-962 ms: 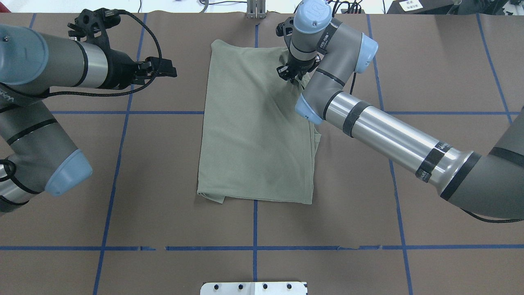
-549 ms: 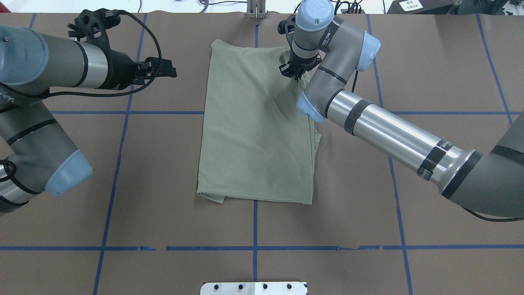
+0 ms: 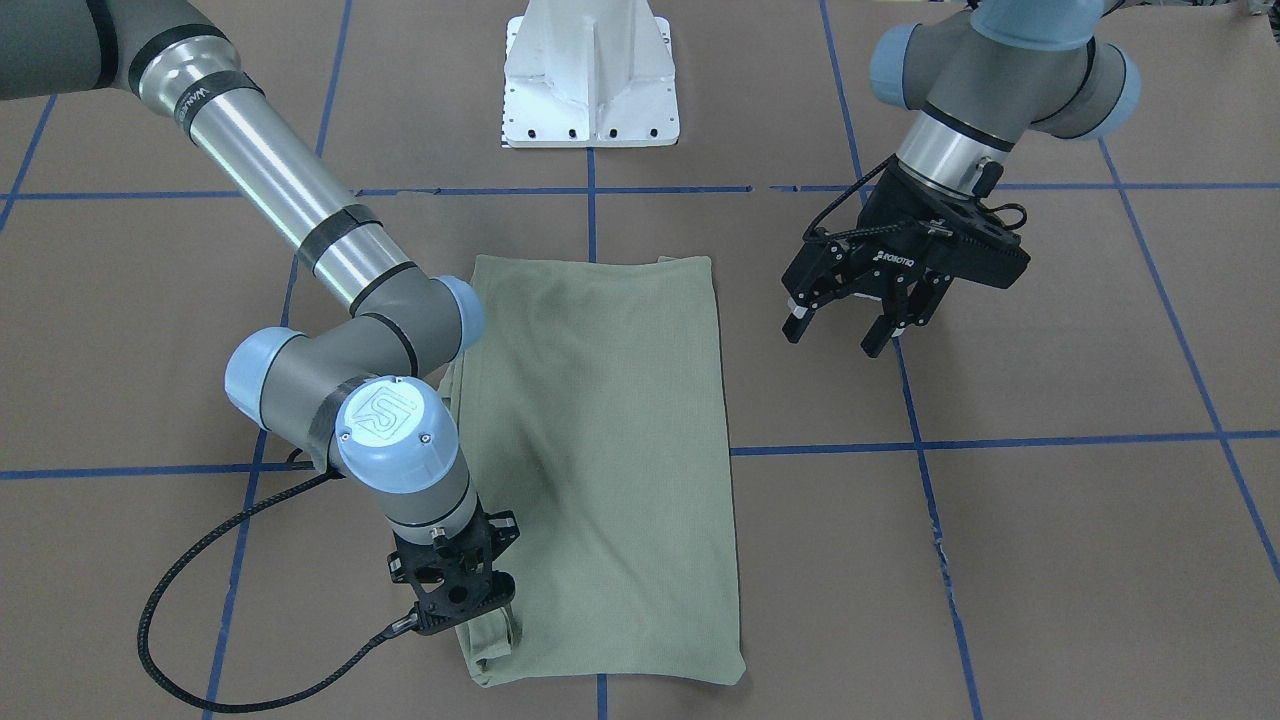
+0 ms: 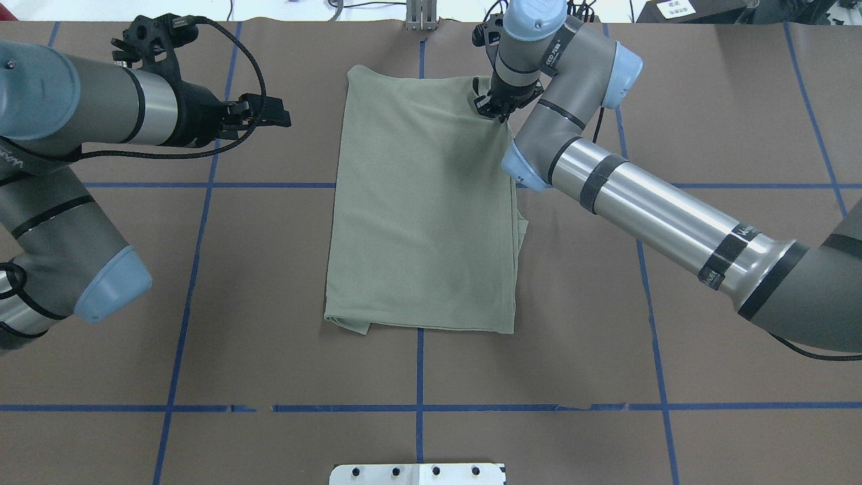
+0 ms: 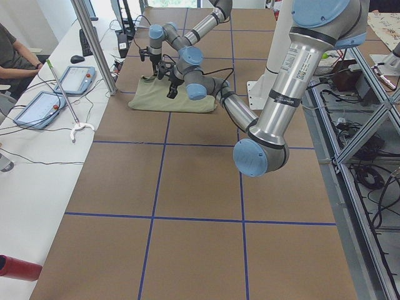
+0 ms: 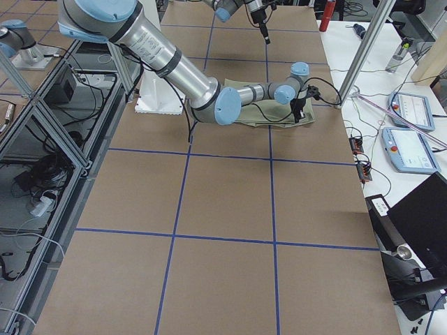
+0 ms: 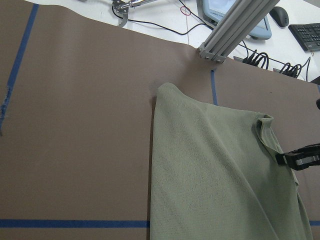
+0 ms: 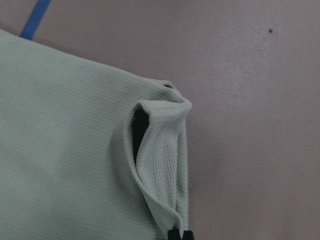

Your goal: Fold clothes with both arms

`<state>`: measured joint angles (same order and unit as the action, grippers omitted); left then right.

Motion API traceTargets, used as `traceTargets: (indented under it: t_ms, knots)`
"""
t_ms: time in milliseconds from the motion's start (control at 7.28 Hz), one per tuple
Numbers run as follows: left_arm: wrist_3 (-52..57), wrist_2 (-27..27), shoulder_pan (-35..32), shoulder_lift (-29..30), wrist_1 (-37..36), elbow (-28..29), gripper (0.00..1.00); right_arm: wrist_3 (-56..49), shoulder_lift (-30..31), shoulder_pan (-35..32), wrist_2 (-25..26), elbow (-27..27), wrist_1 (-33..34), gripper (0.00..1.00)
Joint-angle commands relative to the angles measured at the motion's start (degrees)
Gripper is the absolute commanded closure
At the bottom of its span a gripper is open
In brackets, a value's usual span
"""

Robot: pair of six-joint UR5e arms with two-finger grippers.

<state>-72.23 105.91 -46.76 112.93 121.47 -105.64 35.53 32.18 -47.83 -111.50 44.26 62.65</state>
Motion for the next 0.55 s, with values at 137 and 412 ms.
traceTargets:
  t_ms: [137,412]
  knots:
    - [0.1,0.0,0.0,-0.1,0.0,0.0,0.00,-0.9,1.3,-1.6,0.3,0.7,-0.2,0.00]
    - [0.1,0.1,0.0,0.2,0.0,-0.1,0.00,-0.7,1.1,-2.4,0.1,1.9,-0.2,0.00]
